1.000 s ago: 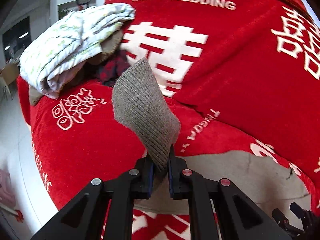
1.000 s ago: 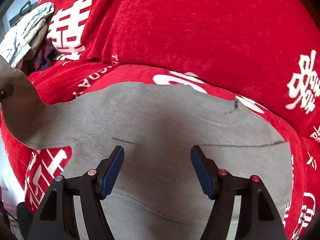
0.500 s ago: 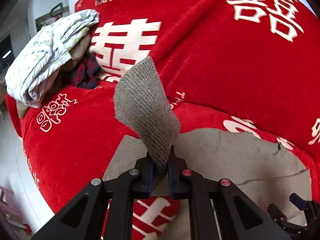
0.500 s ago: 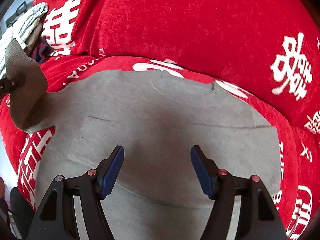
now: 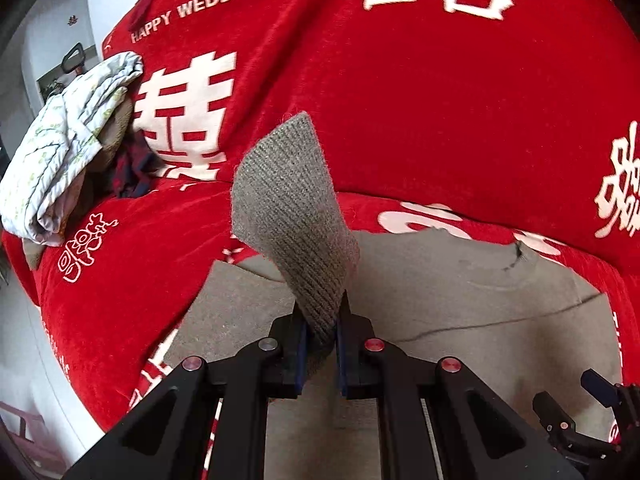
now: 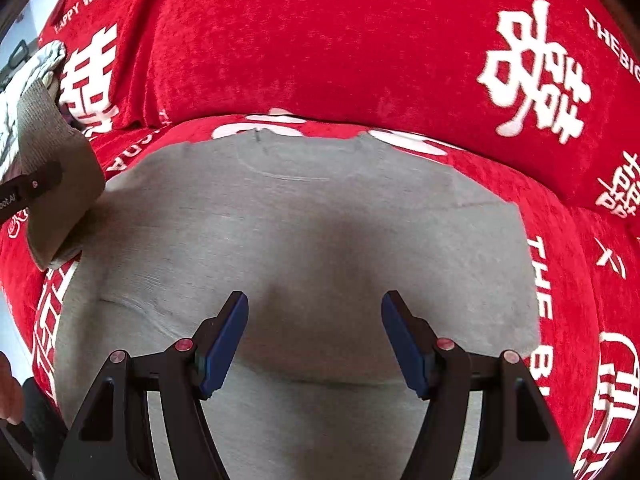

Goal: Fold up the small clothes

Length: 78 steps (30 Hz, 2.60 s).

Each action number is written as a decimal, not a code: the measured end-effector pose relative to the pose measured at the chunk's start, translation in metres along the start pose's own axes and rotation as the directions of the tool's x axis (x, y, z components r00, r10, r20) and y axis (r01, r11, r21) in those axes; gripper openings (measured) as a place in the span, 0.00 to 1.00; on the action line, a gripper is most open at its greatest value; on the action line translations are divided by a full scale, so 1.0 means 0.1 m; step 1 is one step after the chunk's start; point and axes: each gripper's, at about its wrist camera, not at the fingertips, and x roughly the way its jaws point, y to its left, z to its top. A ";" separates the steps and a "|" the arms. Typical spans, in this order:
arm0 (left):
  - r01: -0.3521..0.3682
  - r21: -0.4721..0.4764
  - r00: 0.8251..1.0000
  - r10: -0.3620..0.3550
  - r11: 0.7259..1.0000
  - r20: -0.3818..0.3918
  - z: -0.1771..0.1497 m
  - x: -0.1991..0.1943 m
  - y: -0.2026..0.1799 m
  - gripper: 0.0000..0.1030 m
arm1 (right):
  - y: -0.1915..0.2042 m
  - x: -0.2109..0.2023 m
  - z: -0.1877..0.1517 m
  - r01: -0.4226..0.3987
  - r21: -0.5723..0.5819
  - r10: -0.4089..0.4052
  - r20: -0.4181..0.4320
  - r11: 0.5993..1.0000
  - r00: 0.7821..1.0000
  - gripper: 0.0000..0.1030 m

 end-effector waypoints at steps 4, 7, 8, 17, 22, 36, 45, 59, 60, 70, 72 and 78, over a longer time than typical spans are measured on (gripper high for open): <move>0.007 0.028 1.000 -0.007 1.000 -0.002 -0.03 -0.04 -0.20 0.12 | -0.15 -0.06 -0.01 0.010 0.009 -0.010 0.012 1.000 1.000 0.70; 0.013 0.055 1.000 -0.013 0.998 0.007 -0.03 -0.10 -0.36 0.12 | -0.28 -0.11 -0.02 0.013 0.024 -0.014 0.026 1.000 1.000 0.70; 0.012 0.067 1.000 -0.014 0.998 0.016 -0.03 -0.14 -0.44 0.12 | -0.32 -0.12 -0.02 0.014 0.026 -0.014 0.028 1.000 0.999 0.70; 0.053 0.136 0.997 -0.059 0.989 0.044 -0.01 -0.38 -0.96 0.12 | -0.69 -0.23 -0.06 0.034 0.053 -0.037 0.048 0.998 0.998 0.70; 0.070 0.172 0.996 -0.079 0.983 0.049 -0.03 -0.47 -1.21 0.12 | -0.87 -0.27 -0.08 0.036 0.074 -0.040 0.057 0.997 0.998 0.70; 0.109 0.277 0.992 -0.121 0.955 0.027 -0.27 -0.59 -1.87 0.12 | -1.33 -0.29 -0.23 0.042 0.137 -0.052 0.069 0.990 0.996 0.70; 0.116 0.339 0.993 -0.121 0.934 -0.007 -0.47 -0.50 -2.17 0.12 | -1.58 -0.27 -0.33 0.040 0.185 -0.054 0.071 0.982 0.996 0.70; 0.189 0.365 0.981 -0.158 0.912 -0.112 -0.70 -0.19 -2.50 0.12 | -1.87 -0.32 -0.49 0.098 0.215 -0.115 0.069 0.972 0.991 0.70; 0.195 0.369 0.980 -0.163 0.909 -0.117 -0.72 -0.18 -2.50 0.12 | -1.89 -0.32 -0.50 0.097 0.222 -0.115 0.068 0.970 0.991 0.70; 0.338 0.249 0.937 -0.300 0.908 -0.179 -0.75 -0.08 -2.32 0.89 | -1.93 -0.32 -0.56 0.100 0.234 -0.117 0.058 0.967 0.991 0.70; 0.373 0.257 0.925 -0.336 0.891 -0.178 -0.75 -0.11 -2.29 0.89 | -1.94 -0.33 -0.56 0.098 0.239 -0.115 0.058 0.966 0.992 0.70; 0.521 0.203 0.848 -0.475 0.829 -0.236 -0.72 -0.18 -1.98 0.89 | -1.91 -0.41 -0.57 0.082 0.243 -0.105 0.080 0.966 0.991 0.70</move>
